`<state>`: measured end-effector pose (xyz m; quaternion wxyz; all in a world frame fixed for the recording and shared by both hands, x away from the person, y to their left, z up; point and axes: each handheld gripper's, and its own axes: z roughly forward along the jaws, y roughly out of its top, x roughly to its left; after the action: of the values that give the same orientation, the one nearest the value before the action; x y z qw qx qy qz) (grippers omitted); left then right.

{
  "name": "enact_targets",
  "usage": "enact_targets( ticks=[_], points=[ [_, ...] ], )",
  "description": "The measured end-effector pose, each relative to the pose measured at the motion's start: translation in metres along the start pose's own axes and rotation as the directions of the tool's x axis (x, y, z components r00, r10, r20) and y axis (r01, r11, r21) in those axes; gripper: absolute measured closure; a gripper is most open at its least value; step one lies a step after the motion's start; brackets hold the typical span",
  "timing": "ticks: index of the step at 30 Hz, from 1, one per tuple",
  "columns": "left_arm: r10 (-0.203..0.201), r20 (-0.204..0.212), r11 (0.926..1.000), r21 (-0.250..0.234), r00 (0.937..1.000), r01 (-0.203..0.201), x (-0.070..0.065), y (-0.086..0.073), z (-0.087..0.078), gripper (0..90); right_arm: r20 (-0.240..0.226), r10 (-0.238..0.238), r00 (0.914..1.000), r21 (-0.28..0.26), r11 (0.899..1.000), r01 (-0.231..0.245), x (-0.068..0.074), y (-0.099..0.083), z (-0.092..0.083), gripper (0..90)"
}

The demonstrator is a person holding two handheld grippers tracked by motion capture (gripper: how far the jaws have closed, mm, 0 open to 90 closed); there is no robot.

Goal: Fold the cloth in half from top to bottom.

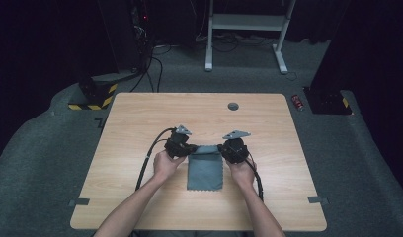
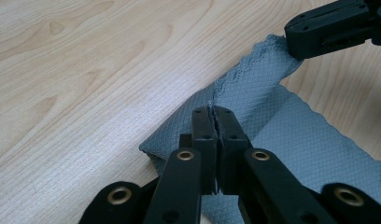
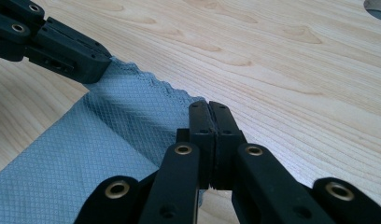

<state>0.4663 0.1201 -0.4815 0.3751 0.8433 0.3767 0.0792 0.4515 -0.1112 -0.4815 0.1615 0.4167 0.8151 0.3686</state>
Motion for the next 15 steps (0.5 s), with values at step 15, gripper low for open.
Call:
enact_targets(
  ticks=[15],
  points=[
    [0.012,0.019,0.9999,-0.009,0.9998,-0.011,-0.0089,-0.0091,-0.0012,88.2,-0.017,-0.007,0.9998,-0.011,1.000,0.007,0.0024,-0.0101,-0.0100,89.4]
  ],
)
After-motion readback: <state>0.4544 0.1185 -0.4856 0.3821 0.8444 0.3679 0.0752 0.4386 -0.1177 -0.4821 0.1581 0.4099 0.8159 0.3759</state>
